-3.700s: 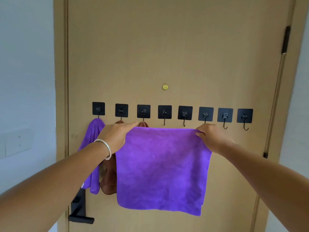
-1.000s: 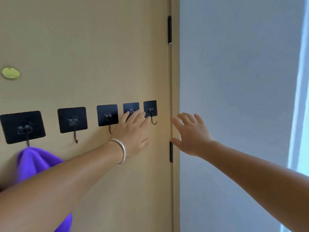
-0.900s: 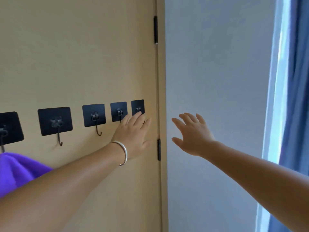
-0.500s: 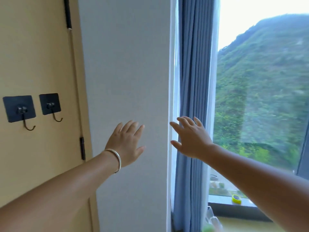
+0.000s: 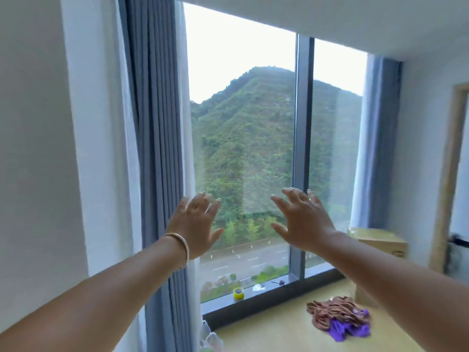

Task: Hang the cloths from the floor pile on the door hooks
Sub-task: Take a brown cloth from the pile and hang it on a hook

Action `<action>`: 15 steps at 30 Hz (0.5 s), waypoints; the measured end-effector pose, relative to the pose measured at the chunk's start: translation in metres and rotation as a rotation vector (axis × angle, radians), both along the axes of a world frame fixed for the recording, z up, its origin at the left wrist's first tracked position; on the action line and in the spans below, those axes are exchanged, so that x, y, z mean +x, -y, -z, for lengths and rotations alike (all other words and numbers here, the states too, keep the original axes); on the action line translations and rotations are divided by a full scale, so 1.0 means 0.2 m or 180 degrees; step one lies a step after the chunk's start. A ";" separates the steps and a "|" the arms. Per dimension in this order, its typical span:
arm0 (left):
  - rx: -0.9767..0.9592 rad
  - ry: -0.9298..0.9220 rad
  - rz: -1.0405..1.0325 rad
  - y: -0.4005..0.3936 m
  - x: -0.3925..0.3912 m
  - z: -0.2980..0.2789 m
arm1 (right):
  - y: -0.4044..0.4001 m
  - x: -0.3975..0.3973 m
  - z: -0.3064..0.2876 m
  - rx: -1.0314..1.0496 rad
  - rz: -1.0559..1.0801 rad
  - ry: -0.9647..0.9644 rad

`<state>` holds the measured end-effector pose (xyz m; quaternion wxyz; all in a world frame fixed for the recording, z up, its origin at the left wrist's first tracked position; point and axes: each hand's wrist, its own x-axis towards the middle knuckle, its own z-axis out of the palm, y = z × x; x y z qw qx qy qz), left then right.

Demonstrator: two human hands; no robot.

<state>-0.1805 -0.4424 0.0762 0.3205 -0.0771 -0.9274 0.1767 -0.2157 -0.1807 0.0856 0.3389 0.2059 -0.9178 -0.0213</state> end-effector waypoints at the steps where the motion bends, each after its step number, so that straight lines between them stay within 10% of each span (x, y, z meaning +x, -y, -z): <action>1: 0.0014 0.0014 0.0127 -0.12 -0.07 0.01 | -0.13 -0.01 0.00 -0.0006 0.0130 -0.0010; 15: 0.0019 0.0051 0.1896 -1.89 -0.52 0.14 | -1.76 0.17 0.17 -0.0086 0.1863 0.0099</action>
